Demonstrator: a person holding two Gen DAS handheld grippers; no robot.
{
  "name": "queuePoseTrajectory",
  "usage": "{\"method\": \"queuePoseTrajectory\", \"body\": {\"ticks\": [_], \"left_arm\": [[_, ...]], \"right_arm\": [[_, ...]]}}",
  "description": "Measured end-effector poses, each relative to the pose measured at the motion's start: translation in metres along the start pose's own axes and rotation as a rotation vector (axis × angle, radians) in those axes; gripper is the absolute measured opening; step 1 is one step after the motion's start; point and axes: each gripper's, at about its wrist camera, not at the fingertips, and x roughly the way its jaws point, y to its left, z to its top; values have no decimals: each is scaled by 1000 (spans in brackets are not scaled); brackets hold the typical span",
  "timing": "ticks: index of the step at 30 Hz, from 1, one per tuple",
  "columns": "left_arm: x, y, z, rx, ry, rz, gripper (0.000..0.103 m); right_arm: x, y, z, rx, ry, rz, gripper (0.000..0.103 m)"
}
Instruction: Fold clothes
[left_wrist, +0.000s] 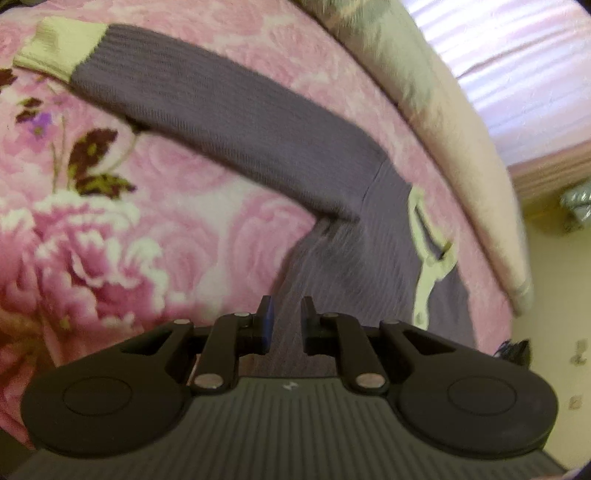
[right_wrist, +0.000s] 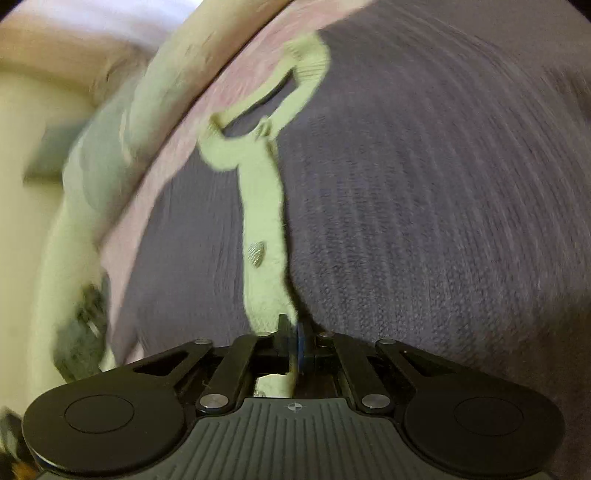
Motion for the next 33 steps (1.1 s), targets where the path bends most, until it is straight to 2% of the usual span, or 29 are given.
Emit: {"method": "queuePoseTrajectory", "body": {"ticks": [5,6,8,9,10,12,13,14,16,18,20,23,25,27,29,31,33], "left_arm": [[0,-23,-12,109,-16,9,10],[1,-30,-13,142,-25,1,10],[8,-44,-18,218,-32,-23,10],[14,-52,-21,263,-32,-43,11],[21,-58,-26,305,-29,-62,11],[40,-65,-39,375,-12,-62,11],[49,-65,-45,403,4,-40,11],[58,-65,-52,431,19,-17,11],[61,-58,-63,463,8,-15,11],[59,-48,-71,467,-17,-43,11],[61,-45,-79,502,-54,-60,11],[67,-44,-92,585,-107,-72,11],[67,-43,-104,649,-137,-75,11],[55,-33,-117,688,-167,-79,11],[33,-11,-130,655,-197,-99,11],[1,14,-149,571,-227,-119,11],[-25,25,-169,529,-242,-141,15]], "right_arm": [[-25,25,-2,-90,-91,-88,2],[-31,31,-3,-125,-119,-104,7],[-36,42,-4,-193,-143,-77,28],[-32,47,-8,-235,-131,-55,43],[-26,50,-15,-291,-102,-56,46],[-12,51,-28,-398,-40,-83,46],[-7,45,-36,-445,-8,-136,41],[-8,42,-43,-488,-7,-161,39],[-23,44,-50,-528,-51,-174,39],[-38,45,-57,-567,-95,-187,39],[-50,50,-67,-612,-152,-166,39],[-35,57,-89,-702,-177,-120,39],[-13,58,-110,-780,-140,-189,39],[-16,53,-138,-859,-189,-264,39],[-36,44,-158,-853,-247,-304,39],[-68,31,-179,-782,-292,-305,40],[-104,22,-202,-692,-303,-306,40]]}}
